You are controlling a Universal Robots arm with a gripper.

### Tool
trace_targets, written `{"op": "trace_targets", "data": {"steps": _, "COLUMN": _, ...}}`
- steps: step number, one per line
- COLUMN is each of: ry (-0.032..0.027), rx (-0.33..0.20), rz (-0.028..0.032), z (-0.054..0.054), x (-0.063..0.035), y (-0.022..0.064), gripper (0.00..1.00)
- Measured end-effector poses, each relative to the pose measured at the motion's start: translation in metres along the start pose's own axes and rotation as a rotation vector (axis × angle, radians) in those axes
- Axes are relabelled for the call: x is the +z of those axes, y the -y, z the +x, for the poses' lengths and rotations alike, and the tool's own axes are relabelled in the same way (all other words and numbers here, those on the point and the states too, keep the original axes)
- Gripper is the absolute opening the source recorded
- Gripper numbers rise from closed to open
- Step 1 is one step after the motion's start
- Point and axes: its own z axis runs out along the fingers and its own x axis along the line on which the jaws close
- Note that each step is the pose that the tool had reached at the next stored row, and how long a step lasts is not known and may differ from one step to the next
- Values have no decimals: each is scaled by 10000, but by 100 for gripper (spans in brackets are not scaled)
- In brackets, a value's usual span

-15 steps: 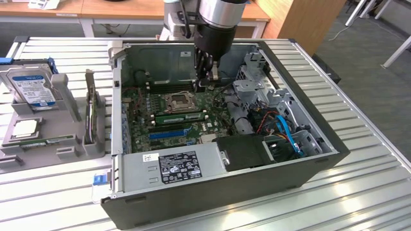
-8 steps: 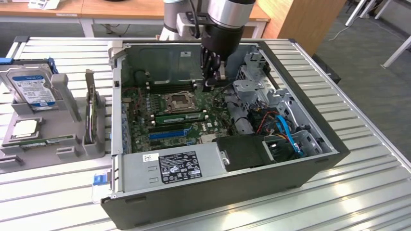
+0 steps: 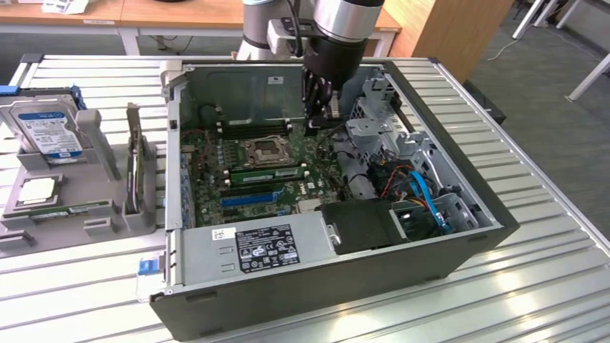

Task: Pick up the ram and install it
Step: 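Press down the ram until it locks into place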

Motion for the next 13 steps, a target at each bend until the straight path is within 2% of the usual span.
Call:
{"op": "trace_targets", "data": {"steps": 4, "ry": -1, "rx": -1, "rz": -1, "z": 1, "x": 20, "y": 1, "gripper": 10}}
{"op": "trace_targets", "data": {"steps": 13, "ry": 0, "rx": -1, "rz": 0, "z": 3, "x": 128, "y": 9, "gripper": 10}}
